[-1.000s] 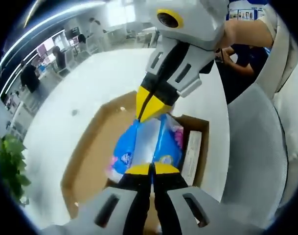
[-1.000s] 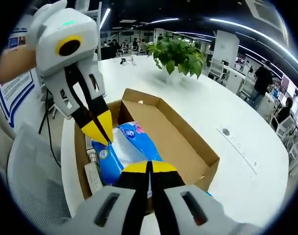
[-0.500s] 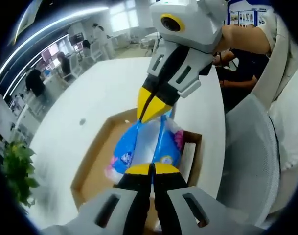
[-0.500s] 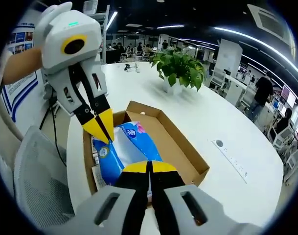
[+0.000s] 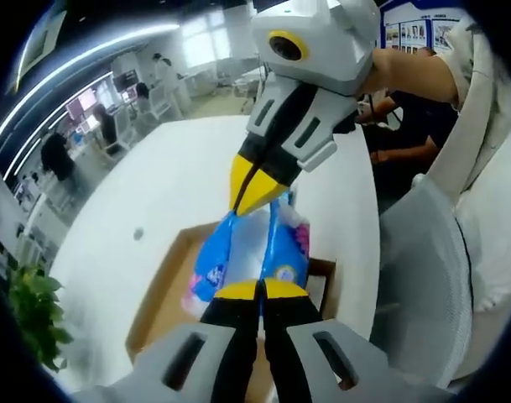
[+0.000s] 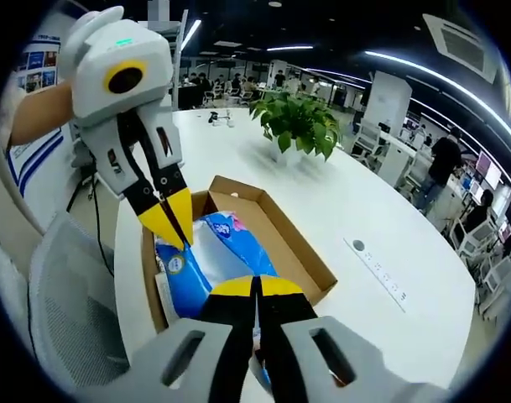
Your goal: Operate the shoe box by opening the lid, removing the specified soft item, and placing it in the target area until the item is outside and the box remains undamaged.
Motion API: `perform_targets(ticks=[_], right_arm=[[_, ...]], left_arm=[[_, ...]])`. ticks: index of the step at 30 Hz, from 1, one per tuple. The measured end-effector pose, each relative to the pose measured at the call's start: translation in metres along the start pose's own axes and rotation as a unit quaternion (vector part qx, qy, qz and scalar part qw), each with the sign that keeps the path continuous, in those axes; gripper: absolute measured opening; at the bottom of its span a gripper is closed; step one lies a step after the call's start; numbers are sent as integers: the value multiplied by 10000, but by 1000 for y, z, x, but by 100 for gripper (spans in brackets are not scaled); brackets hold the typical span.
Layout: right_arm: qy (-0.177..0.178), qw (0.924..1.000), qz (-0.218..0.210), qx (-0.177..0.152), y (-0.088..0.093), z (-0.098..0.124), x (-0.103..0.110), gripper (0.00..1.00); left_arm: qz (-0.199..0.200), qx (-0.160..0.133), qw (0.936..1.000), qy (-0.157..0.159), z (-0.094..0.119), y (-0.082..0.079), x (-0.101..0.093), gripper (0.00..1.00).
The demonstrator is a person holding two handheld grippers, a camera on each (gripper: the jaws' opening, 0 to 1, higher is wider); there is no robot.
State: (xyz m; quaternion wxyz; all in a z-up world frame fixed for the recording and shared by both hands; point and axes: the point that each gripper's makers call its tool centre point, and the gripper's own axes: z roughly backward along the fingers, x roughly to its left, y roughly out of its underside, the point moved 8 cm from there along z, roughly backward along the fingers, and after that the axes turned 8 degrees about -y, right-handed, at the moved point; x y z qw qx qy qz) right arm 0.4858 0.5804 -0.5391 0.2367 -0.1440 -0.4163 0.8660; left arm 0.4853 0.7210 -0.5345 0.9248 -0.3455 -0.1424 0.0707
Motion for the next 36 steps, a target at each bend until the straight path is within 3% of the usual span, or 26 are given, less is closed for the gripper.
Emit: perform_targets(ticks=[36], right_arm=[[581,9977,-337,72,50,78,-31,0]], left_arm=[[-568,-471,9951,653,-59,-83,-38,0]])
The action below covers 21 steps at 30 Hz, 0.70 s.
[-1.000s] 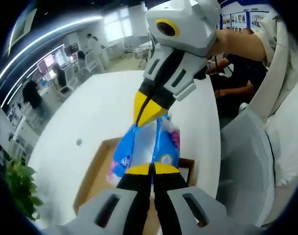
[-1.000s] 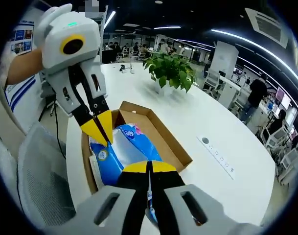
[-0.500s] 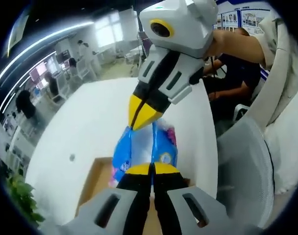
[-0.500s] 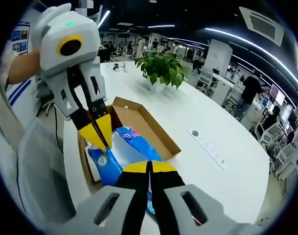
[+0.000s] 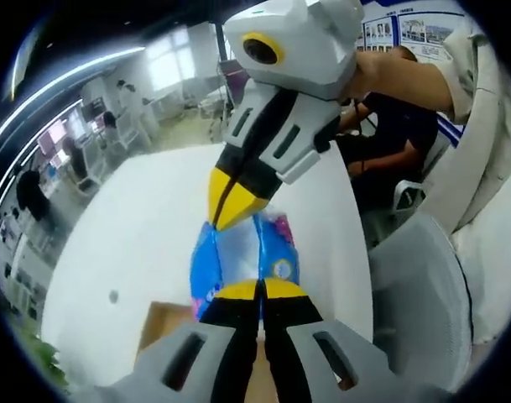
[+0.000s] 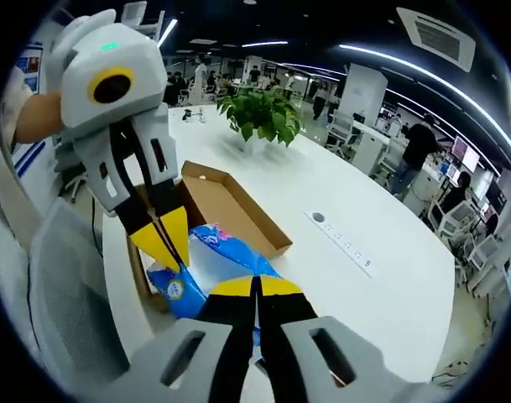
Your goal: Operate the shoe box by opening the lid, removing the specified soft item, and placing it in the target area until the item is outside and the box remains undamaged.
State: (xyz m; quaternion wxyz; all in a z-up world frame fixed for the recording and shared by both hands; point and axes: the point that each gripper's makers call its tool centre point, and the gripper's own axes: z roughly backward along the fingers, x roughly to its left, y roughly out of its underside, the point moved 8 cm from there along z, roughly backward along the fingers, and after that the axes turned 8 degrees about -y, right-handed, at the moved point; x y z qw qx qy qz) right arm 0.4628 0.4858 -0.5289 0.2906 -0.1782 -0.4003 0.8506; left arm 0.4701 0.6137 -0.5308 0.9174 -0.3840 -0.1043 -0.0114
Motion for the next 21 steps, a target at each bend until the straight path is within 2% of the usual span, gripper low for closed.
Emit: perform_targets(ticks=[14,21], right_arm=[[160,9996,-245,50,29,23,-18,0],[190,9993,-296,88,46,34,-24,0]], left_arm=[[-110,-88,9998,153,-31,-21,-8,0],[-115,-97,9993,339,-50,-29,-14,0]])
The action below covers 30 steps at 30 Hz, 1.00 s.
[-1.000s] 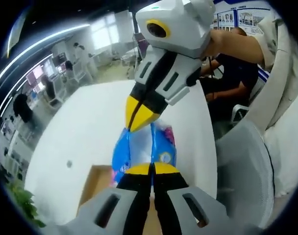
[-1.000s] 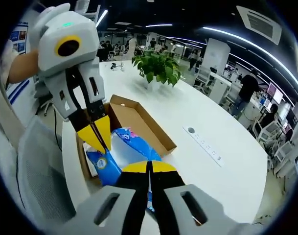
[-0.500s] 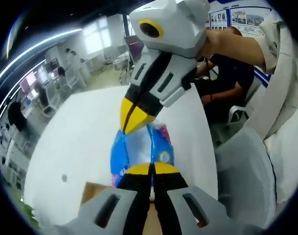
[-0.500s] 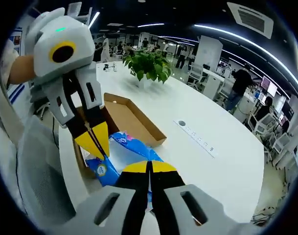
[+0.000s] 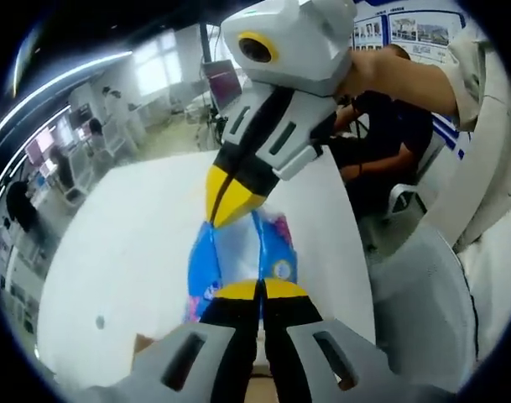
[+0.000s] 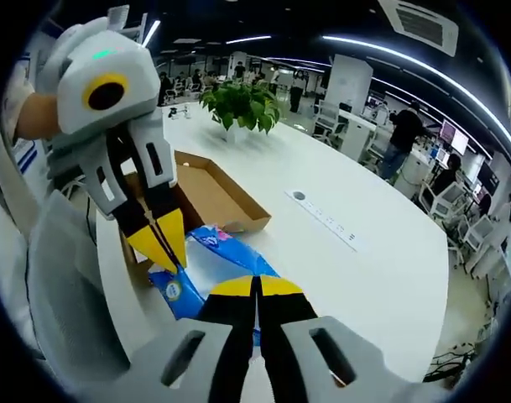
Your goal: Operate the shoe box by opening the lid, removing the specified soft item, and placing it in the target area until the item is outside and the box remains undamaged.
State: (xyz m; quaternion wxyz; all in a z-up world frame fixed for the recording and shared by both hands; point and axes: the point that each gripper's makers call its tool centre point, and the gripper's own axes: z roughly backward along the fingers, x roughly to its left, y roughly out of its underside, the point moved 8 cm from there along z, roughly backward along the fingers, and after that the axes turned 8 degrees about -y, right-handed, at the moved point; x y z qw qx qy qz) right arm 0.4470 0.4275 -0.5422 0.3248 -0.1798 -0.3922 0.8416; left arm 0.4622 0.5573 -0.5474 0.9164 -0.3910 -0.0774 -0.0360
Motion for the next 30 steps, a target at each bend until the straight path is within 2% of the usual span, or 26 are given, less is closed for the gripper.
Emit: perform_targets(ticks=[14,30], right_arm=[[204,9993,-317,24,35,22,-30,0],[246,9991,-318,115,54,35,-63,0]], left_arm=[[-12,-52,9993,370,-48,-24,-5,0],[23,-113,9979,644,-90,-42,7,0]])
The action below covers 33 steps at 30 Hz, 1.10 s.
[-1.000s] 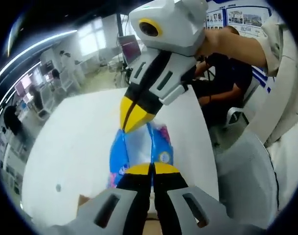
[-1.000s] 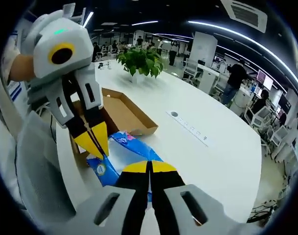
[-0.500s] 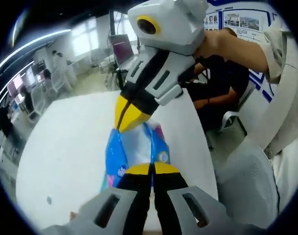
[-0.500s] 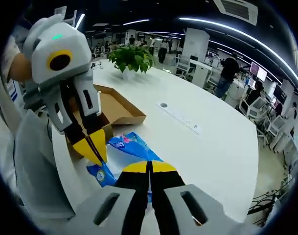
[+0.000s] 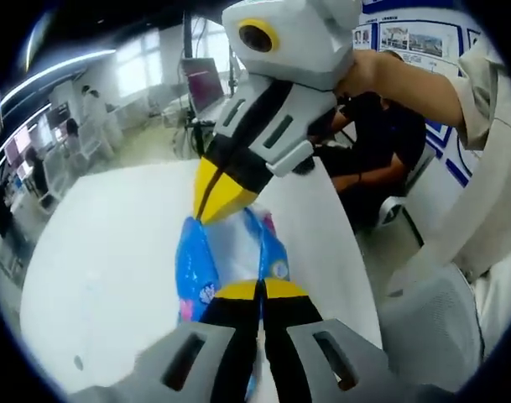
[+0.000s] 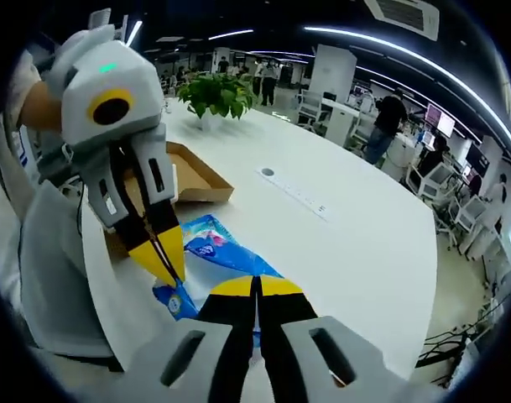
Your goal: Operate the shoe box by opening the lid, removing the specified soft item, and placing it in the target area until the item is outside and the box remains undamaged.
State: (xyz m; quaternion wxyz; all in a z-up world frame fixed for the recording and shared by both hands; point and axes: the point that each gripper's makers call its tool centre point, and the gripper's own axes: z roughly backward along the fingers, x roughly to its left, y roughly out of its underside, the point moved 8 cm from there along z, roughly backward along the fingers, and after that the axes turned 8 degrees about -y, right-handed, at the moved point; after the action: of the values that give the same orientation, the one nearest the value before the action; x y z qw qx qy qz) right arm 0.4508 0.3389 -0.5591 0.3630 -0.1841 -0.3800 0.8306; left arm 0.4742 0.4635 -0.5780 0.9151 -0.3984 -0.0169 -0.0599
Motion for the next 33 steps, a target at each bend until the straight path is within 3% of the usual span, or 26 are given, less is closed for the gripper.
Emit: perform_targets(ticks=[19,33], right_arm=[[13,9997,-146,196,22,-4,-34,0],[-2,9990,-254,366,47,-16,-54,0]], left_arm=[[101,42,9996,250,-42,-9,23,0],[-3,187,9994,294,-77,-4,32,0]])
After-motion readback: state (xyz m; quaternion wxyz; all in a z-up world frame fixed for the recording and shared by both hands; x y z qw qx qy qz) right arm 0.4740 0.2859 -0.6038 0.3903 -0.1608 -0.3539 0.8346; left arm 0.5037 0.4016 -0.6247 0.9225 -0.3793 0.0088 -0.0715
